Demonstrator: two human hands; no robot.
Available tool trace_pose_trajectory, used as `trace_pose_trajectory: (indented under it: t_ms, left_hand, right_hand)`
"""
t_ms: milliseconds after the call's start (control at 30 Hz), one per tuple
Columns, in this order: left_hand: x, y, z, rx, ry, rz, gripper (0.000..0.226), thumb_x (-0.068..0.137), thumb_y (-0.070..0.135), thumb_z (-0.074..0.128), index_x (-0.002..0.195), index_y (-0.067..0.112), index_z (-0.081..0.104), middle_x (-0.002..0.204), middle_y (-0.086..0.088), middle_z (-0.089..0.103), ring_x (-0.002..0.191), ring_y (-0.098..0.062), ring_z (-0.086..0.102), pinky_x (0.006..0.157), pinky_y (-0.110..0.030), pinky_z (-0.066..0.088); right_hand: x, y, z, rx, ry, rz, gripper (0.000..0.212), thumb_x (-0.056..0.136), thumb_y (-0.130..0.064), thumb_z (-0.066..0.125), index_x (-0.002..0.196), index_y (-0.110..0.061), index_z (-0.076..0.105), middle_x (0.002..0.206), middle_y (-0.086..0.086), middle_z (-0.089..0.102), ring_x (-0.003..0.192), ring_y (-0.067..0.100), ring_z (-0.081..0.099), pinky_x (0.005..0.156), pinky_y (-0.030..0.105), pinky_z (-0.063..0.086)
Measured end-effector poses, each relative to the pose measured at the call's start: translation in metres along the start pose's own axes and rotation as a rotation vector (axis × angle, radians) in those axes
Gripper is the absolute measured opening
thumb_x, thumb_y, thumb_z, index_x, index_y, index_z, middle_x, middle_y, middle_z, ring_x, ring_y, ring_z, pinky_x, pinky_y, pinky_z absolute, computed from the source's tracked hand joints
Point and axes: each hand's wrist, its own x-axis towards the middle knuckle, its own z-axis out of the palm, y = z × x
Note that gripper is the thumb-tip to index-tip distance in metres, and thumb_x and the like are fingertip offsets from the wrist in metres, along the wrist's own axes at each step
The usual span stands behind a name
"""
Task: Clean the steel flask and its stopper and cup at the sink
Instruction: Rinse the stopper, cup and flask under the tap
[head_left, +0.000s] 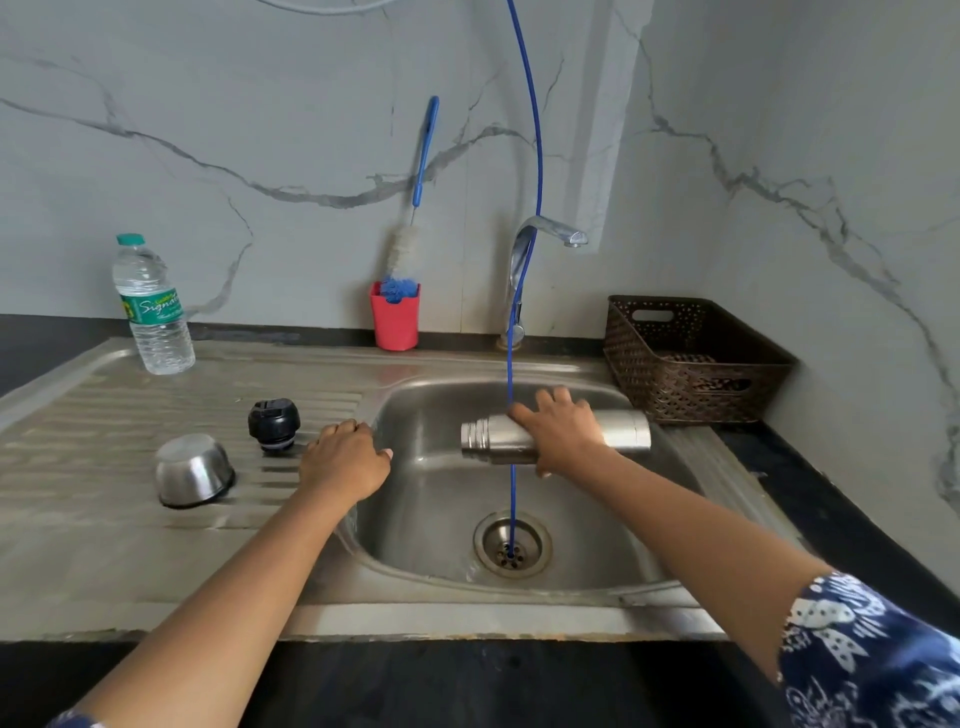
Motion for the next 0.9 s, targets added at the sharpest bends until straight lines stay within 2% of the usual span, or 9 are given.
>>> trace_pose_trajectory:
  t_ms: [133, 267, 500, 600, 667, 767, 900]
  left_hand:
    - [-0.001, 0.000, -0.001, 0.008, -0.015, 0.000, 0.051, 0.097, 0.045, 0.040, 0.137, 0.012, 0.044, 0.142, -0.005, 0.043, 0.132, -0.025, 0.037, 0.102, -0.039, 0.037]
    - [-0.002, 0.000, 0.000, 0.016, -0.014, 0.007, 0.050, 0.097, 0.044, 0.040, 0.136, 0.013, 0.044, 0.142, -0.005, 0.042, 0.131, -0.025, 0.037, 0.101, -0.039, 0.036]
    - [-0.002, 0.002, 0.000, 0.027, -0.011, 0.012, 0.053, 0.097, 0.045, 0.040, 0.139, 0.013, 0.042, 0.143, -0.005, 0.041, 0.132, -0.025, 0.036, 0.102, -0.039, 0.035]
    - [-0.002, 0.001, 0.000, 0.015, -0.005, 0.004, 0.053, 0.097, 0.045, 0.040, 0.138, 0.013, 0.044, 0.142, -0.006, 0.043, 0.132, -0.026, 0.037, 0.102, -0.039, 0.036]
    - [-0.001, 0.001, 0.000, 0.004, -0.002, 0.001, 0.052, 0.097, 0.046, 0.040, 0.136, 0.013, 0.046, 0.140, -0.006, 0.045, 0.130, -0.026, 0.039, 0.101, -0.039, 0.037]
    - [0.000, 0.001, 0.000, -0.015, 0.007, -0.004, 0.051, 0.096, 0.047, 0.041, 0.134, 0.014, 0.049, 0.136, -0.007, 0.048, 0.128, -0.027, 0.041, 0.099, -0.039, 0.038]
    - [0.001, -0.001, 0.001, -0.027, 0.010, -0.007, 0.052, 0.096, 0.048, 0.042, 0.134, 0.014, 0.050, 0.134, -0.008, 0.050, 0.127, -0.027, 0.042, 0.100, -0.039, 0.038]
  right_hand:
    - [0.001, -0.004, 0.009, -0.203, 0.041, -0.098, 0.069, 0.082, -0.029, 0.069, 0.141, -0.030, 0.032, 0.136, 0.012, 0.037, 0.128, 0.031, 0.031, 0.100, 0.048, 0.035]
    - [0.004, -0.013, 0.017, -0.391, 0.091, -0.224, 0.060, 0.086, -0.027, 0.063, 0.139, -0.029, 0.035, 0.138, 0.013, 0.036, 0.129, 0.031, 0.031, 0.108, 0.055, 0.025]
    - [0.016, -0.016, 0.004, -0.560, 0.244, -0.365, 0.061, 0.083, -0.025, 0.067, 0.137, -0.029, 0.039, 0.136, 0.011, 0.040, 0.129, 0.032, 0.034, 0.111, 0.058, 0.018]
    - [0.019, -0.014, -0.012, -0.635, 0.316, -0.406, 0.055, 0.069, -0.027, 0.078, 0.119, -0.034, 0.056, 0.121, 0.005, 0.053, 0.116, 0.026, 0.049, 0.111, 0.055, 0.025]
    - [0.023, -0.009, -0.019, -0.654, 0.367, -0.463, 0.056, 0.062, -0.027, 0.081, 0.113, -0.034, 0.059, 0.115, 0.004, 0.057, 0.112, 0.025, 0.053, 0.110, 0.053, 0.027]
    - [0.026, -0.002, -0.030, -0.703, 0.475, -0.526, 0.053, 0.065, -0.026, 0.080, 0.114, -0.035, 0.060, 0.115, 0.001, 0.061, 0.112, 0.022, 0.055, 0.111, 0.051, 0.028]
    - [0.032, 0.010, -0.040, -0.762, 0.558, -0.568, 0.064, 0.066, -0.021, 0.079, 0.123, -0.035, 0.054, 0.123, 0.002, 0.059, 0.119, 0.024, 0.052, 0.113, 0.051, 0.019]
